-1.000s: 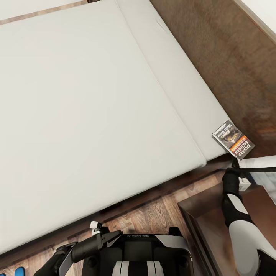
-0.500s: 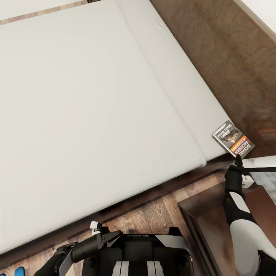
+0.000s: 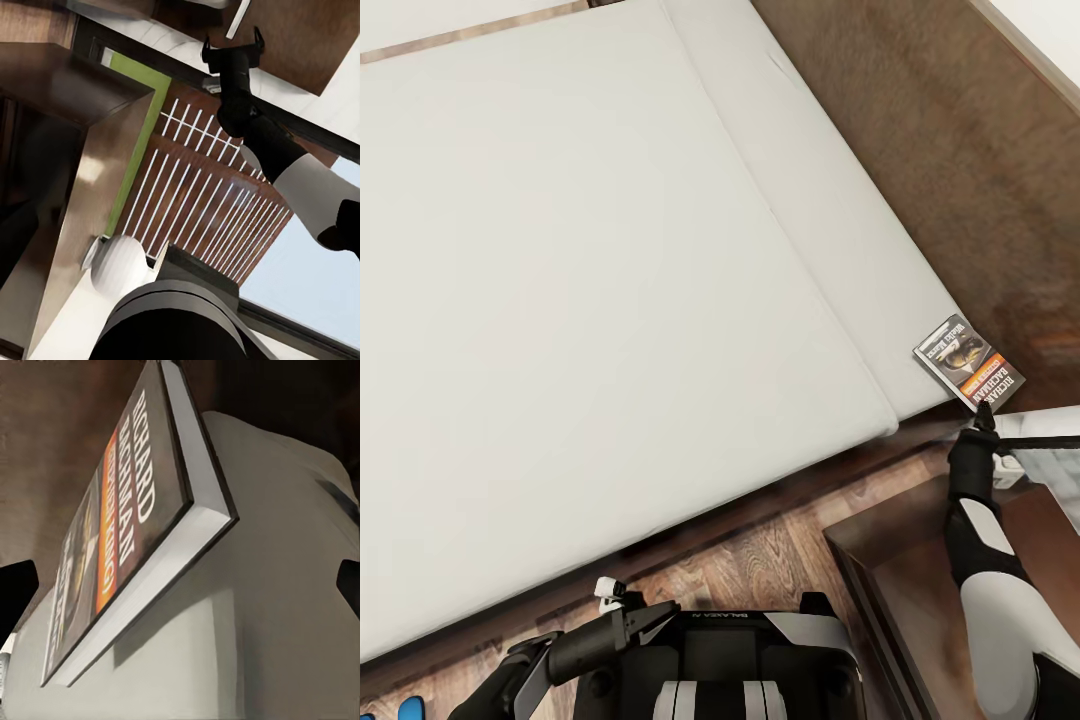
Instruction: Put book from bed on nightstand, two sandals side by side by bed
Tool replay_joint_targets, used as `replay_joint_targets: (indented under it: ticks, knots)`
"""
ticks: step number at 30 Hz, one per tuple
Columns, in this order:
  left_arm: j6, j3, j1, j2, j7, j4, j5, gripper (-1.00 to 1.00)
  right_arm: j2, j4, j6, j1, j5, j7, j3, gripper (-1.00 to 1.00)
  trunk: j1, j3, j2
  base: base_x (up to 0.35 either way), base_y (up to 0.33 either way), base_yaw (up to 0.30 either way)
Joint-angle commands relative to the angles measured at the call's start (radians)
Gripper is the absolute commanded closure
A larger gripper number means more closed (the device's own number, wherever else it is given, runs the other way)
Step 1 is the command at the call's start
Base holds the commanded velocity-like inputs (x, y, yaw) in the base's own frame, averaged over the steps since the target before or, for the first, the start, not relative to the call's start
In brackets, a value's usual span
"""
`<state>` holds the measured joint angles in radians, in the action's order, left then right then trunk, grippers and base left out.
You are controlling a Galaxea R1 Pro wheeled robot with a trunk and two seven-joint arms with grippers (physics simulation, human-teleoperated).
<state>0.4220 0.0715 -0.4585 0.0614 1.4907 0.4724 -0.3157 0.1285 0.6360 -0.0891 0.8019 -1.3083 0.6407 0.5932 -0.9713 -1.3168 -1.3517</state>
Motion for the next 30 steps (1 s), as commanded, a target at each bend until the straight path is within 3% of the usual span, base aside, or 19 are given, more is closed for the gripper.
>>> replay_joint_targets:
  ticks: [1,30]
  knots:
    - [0.011,0.001,0.000,0.000,0.003,0.000,0.000,-1.00,0.000,0.006,-0.001,0.000,-0.008,0.005,-0.001,-1.00,0.000,0.000,0.000,0.000,0.000,0.000]
    - [0.011,0.001,0.000,0.000,0.003,0.000,0.000,-1.00,0.000,0.031,-0.002,0.000,-0.008,0.002,-0.001,-1.00,0.000,0.000,0.000,0.033,0.000,0.000]
